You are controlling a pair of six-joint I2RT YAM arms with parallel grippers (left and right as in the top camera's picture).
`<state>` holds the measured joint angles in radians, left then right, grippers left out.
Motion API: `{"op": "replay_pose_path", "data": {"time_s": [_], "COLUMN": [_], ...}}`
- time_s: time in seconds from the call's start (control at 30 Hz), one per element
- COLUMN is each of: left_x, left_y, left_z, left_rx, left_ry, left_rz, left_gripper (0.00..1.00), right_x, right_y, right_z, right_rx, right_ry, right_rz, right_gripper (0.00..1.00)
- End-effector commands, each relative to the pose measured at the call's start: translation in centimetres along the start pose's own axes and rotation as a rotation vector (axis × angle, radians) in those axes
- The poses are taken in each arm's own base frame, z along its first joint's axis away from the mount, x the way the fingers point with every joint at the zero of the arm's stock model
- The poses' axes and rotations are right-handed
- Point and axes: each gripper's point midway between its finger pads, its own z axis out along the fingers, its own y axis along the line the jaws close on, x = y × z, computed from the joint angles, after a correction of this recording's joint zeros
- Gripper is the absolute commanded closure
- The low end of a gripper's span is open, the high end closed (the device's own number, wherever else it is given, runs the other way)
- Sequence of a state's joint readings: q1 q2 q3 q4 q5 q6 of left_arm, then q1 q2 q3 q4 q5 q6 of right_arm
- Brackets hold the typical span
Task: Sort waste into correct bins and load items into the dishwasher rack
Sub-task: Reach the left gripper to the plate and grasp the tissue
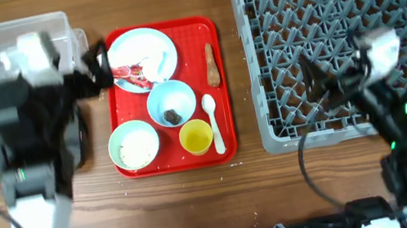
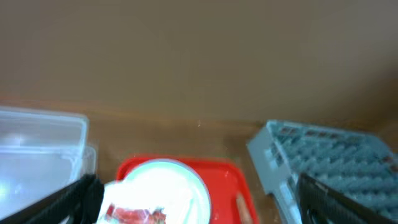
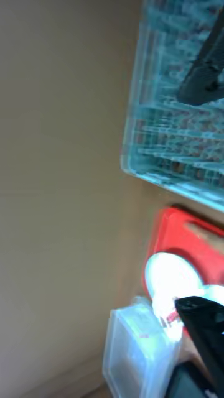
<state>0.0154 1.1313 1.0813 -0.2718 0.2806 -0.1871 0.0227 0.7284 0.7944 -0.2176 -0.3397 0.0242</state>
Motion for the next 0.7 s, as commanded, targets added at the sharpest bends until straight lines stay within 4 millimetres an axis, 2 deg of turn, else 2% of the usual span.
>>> {"op": "replay_pose_path", "data": {"time_s": [0.0, 0.07, 0.13, 0.17, 0.23, 0.27, 0.33, 0.37, 0.43, 0.53, 0.67], "left_x": [-0.6, 0.8, 3.4, 5.4, 9.0, 9.8, 9.9, 10.1, 11.5, 15.0, 19.4], "left_y": [-1.2, -1.0, -2.3, -2.7, -2.5, -2.5, -2.5, -1.6, 3.5, 5.5, 7.6], "left_z": [4.6, 8.4, 11.7, 13.5, 14.4, 14.6, 15.3, 15.6, 16.3, 18.1, 19.7], "left_rx": [-0.004, -0.089, -0.054, -0.026, -0.013, -0.004, 0.003, -0.052, -0.391, -0.471, -0.545], "left_ry": [0.160, 0.325, 0.483, 0.530, 0.646, 0.674, 0.663, 0.656, 0.616, 0.665, 0.737], "left_rz": [-0.023, -0.027, -0.045, -0.050, -0.083, -0.094, -0.092, -0.109, -0.282, -0.308, -0.248], "left_gripper": [0.00, 0.00, 0.00, 0.00, 0.00, 0.00, 0.00, 0.02, 0.03, 0.01, 0.01], "right_x": [-1.7, -1.0, 0.4, 1.3, 2.9, 3.6, 4.0, 4.0, 4.0, 4.2, 4.4], "right_y": [0.2, -0.3, -0.8, -1.0, -1.3, -1.3, -1.3, -1.3, -1.3, -1.3, -1.3], "right_z": [2.1, 3.7, 4.9, 5.5, 6.1, 6.0, 5.9, 5.9, 6.0, 6.0, 6.1], "right_rx": [-0.056, -0.062, -0.064, -0.065, -0.062, -0.060, -0.060, -0.060, -0.060, -0.060, -0.060], "right_ry": [0.119, 0.270, 0.379, 0.411, 0.469, 0.495, 0.514, 0.514, 0.515, 0.519, 0.526], "right_rz": [-0.020, 0.009, 0.047, 0.059, 0.101, 0.119, 0.126, 0.126, 0.127, 0.128, 0.131], "right_gripper": [0.00, 0.00, 0.00, 0.00, 0.00, 0.00, 0.00, 0.00, 0.00, 0.00, 0.00]}}
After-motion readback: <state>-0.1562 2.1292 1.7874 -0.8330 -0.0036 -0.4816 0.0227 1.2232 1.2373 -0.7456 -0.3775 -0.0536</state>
